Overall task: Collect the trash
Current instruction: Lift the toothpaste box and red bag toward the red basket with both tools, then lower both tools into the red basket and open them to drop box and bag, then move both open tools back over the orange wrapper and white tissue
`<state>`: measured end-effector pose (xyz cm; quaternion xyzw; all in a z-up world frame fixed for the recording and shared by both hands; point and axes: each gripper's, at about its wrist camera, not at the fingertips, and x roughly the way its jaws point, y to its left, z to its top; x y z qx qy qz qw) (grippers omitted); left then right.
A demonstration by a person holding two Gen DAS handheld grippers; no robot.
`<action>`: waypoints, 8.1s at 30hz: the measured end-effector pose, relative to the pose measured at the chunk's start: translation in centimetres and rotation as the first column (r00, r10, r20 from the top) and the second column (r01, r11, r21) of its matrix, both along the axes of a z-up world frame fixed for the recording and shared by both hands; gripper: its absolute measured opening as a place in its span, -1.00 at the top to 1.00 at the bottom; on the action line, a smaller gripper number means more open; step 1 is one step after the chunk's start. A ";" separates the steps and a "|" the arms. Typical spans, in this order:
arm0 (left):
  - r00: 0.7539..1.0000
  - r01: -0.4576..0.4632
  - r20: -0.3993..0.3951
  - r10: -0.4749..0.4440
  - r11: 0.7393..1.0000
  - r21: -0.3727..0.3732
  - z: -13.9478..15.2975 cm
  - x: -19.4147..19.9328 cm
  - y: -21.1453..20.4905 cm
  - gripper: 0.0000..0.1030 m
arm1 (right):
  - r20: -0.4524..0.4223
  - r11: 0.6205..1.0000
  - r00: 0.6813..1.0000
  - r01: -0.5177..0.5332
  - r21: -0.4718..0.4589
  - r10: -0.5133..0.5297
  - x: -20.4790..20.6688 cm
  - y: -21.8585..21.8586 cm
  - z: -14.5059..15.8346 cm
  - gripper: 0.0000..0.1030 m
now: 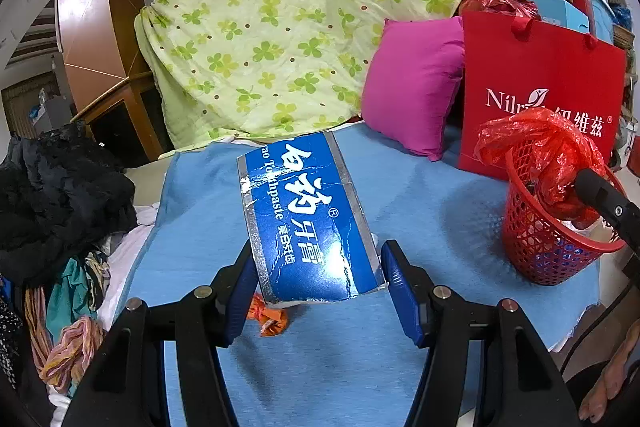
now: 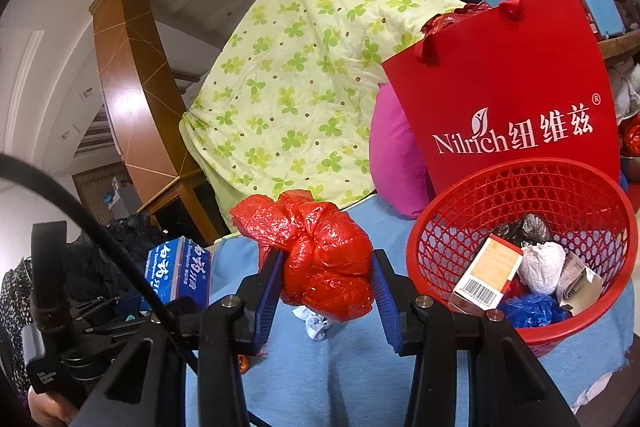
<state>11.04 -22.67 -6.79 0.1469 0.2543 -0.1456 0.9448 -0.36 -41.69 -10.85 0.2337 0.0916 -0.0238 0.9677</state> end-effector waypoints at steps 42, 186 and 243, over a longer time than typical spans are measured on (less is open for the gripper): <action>0.997 0.074 0.024 -0.075 0.997 0.012 0.6 -1.4 -0.5 -0.22 | 0.013 1.000 1.000 0.019 0.023 -0.019 -0.9 -1.0 0.0 0.09; 0.810 0.575 -0.112 -0.576 0.817 -0.044 -1.6 -1.8 -18.2 -0.40 | -0.046 0.848 0.938 0.331 0.415 -0.343 -8.1 -14.7 -4.5 -0.17; 0.953 -0.145 -0.269 0.139 0.989 -0.004 -10.5 9.0 15.2 -0.48 | -0.317 0.982 0.936 -0.179 -0.056 0.153 13.4 10.5 -5.6 -0.28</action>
